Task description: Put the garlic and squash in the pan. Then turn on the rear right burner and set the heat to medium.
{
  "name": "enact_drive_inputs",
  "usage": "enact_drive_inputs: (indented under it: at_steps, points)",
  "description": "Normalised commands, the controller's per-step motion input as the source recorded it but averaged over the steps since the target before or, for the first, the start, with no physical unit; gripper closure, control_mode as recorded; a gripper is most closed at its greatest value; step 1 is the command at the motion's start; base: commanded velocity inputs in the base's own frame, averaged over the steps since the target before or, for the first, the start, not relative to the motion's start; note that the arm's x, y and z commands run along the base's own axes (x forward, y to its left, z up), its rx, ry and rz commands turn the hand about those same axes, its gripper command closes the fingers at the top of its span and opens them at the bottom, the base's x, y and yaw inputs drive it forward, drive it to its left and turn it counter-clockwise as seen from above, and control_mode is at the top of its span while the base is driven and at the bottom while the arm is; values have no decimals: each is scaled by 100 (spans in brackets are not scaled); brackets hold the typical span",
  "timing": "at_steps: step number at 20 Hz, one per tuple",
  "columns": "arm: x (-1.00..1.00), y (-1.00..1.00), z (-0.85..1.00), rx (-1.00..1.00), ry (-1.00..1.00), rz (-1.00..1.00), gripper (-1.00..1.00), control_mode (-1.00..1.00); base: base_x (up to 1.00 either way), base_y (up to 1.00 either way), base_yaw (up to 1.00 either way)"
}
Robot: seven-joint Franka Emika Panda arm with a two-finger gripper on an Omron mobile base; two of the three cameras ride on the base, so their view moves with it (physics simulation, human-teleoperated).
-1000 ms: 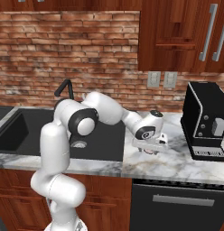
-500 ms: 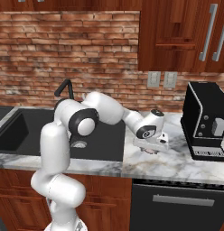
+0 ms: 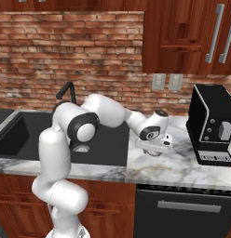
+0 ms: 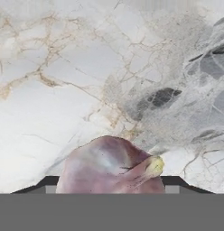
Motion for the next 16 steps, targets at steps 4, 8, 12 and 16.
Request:
enact_drive_inputs:
  at_steps: [4, 8, 12, 16]
  points:
    - [-13, 58, 95, -6, 0, 0, 100, -100, 0, 0, 0]
    - [-6, 74, 97, -4, 4, 0, 100, -100, 0, 0, 0]
    - [0, 81, 88, -1, 12, 0, 100, -100, 0, 0, 0]
    - [0, 79, 77, 0, 16, 0, 100, -100, 0, 0, 0]
